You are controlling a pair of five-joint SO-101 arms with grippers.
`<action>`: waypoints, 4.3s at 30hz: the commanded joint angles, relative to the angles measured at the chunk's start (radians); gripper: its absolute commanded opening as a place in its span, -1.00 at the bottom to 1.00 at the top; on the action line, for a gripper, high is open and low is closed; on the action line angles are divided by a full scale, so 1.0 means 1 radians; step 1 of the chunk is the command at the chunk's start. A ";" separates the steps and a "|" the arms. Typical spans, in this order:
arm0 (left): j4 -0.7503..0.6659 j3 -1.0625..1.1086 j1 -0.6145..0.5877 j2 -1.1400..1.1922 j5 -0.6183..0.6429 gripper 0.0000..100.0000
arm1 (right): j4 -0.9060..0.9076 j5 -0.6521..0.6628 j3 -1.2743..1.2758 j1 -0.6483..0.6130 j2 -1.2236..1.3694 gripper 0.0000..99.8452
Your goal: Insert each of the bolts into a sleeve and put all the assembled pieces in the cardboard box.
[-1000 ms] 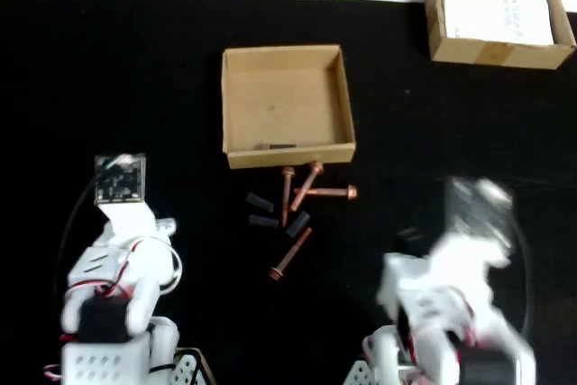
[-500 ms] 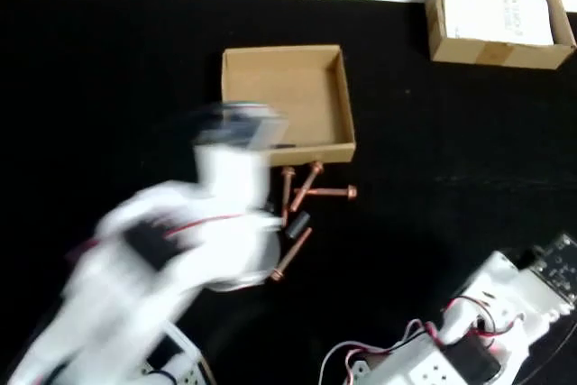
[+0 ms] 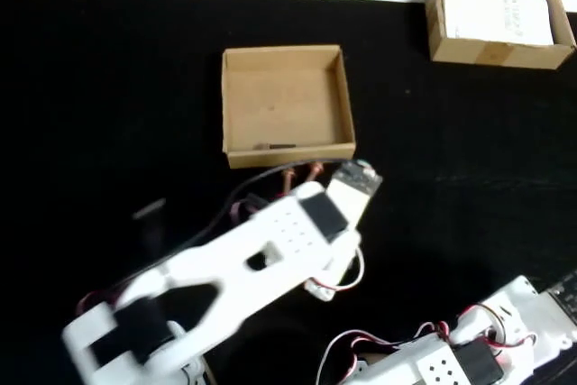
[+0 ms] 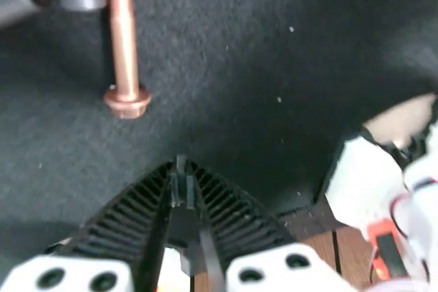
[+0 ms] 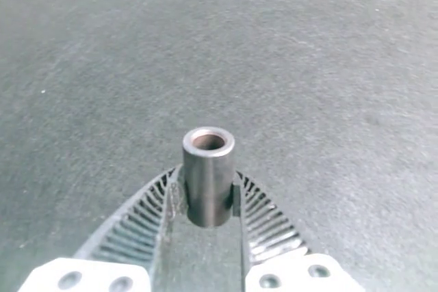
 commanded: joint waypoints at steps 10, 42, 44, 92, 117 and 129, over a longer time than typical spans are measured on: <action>-0.161 -0.059 -0.111 0.217 -0.126 -0.98 | -0.021 0.006 -0.008 0.022 -0.021 -0.99; 0.095 -0.220 -0.509 0.050 -0.046 -0.97 | -0.019 -0.002 -0.102 -0.269 -0.021 -0.99; 0.117 -0.220 -0.484 0.031 0.003 -0.97 | -0.019 -0.002 -0.099 -0.288 -0.021 -0.99; 0.147 -0.286 -0.576 0.277 -0.163 -0.61 | -0.015 0.048 -0.205 -0.418 -0.021 -0.99; -0.103 -0.288 -0.639 0.503 -0.101 -0.75 | -0.019 0.044 -0.205 -0.501 -0.021 -0.99; -0.092 -0.285 -0.639 0.438 -0.101 -0.98 | 0.160 0.037 -0.232 -0.559 -0.021 -0.99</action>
